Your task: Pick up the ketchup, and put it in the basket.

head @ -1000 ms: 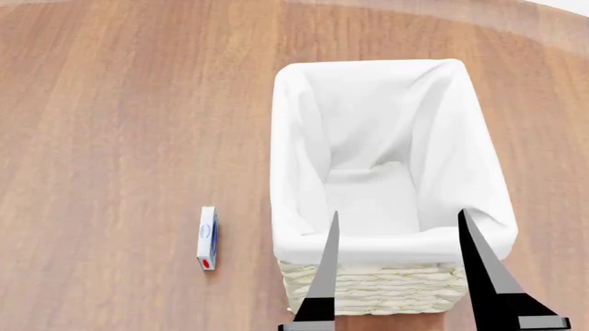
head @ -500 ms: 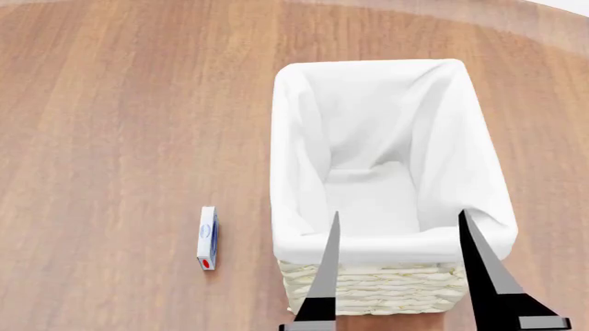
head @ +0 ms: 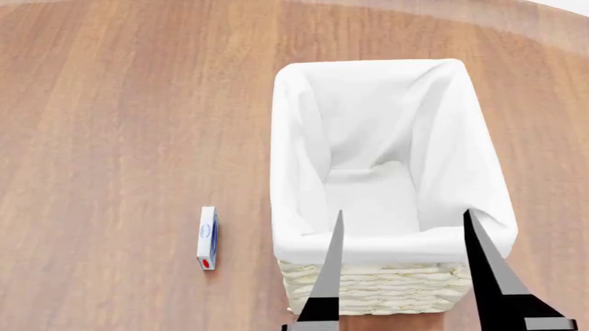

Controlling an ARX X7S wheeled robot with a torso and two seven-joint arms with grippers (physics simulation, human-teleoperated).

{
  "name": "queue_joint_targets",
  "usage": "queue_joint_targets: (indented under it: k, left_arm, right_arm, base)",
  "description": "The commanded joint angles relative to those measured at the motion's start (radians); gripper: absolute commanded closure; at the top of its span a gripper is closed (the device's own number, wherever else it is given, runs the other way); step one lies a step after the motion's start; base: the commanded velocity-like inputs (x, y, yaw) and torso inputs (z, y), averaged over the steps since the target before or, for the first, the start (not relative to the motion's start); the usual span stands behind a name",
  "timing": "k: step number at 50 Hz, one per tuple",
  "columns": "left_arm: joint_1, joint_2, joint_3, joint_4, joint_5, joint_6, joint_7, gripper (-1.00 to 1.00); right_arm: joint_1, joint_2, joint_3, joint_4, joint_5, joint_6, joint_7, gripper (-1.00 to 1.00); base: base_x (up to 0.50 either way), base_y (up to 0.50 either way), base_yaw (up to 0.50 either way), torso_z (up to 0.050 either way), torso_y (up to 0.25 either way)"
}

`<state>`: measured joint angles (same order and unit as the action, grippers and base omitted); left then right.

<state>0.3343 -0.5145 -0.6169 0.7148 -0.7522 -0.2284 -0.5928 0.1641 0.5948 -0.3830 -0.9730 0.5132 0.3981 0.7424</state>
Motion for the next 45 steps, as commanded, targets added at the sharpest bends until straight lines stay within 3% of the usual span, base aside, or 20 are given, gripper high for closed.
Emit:
queue_joint_targets:
  k: [1, 11, 17, 23, 30, 35, 45]
  left_arm:
    - [-0.093, -0.140, -0.006, 0.108, -0.086, -0.097, -0.031, 1.00]
    - [-0.285, -0.328, 0.123, 0.138, -0.238, -0.216, -0.085, 1.00]
    - [-0.498, -0.448, 0.300, 0.129, -0.329, -0.297, -0.091, 1.00]
    - [-0.737, -0.508, 0.488, 0.113, -0.410, -0.390, -0.075, 1.00]
    - [-1.026, -0.482, 0.688, 0.078, -0.446, -0.520, -0.026, 1.00]
    - [-1.240, -0.414, 0.786, 0.058, -0.549, -0.609, -0.012, 1.00]
    - [-1.431, -0.304, 0.941, -0.028, -0.630, -0.726, 0.128, 1.00]
  right_arm:
    - [0.007, -0.013, 0.025, 0.008, -0.015, -0.010, -0.026, -1.00]
    - [0.004, -0.008, 0.031, 0.009, -0.006, -0.022, -0.023, -1.00]
    - [0.004, -0.008, 0.029, 0.015, -0.007, -0.029, -0.026, -1.00]
    - [0.003, -0.008, 0.023, 0.020, -0.008, -0.034, -0.027, -1.00]
    - [0.007, -0.011, 0.013, 0.026, -0.013, -0.034, -0.028, -1.00]
    - [0.011, -0.009, 0.012, 0.023, -0.008, -0.029, -0.025, -1.00]
    - [0.013, -0.004, 0.012, 0.017, -0.003, -0.029, -0.020, -1.00]
  base:
    - [0.00, 0.00, 0.00, 0.000, 0.000]
    - [0.00, 0.00, 0.00, 0.000, 0.000]
    - [0.00, 0.00, 0.00, 0.000, 0.000]
    - [0.00, 0.00, 0.00, 0.000, 0.000]
    - [0.00, 0.00, 0.00, 0.000, 0.000]
    - [0.00, 0.00, 0.00, 0.000, 0.000]
    - [0.00, 0.00, 0.00, 0.000, 0.000]
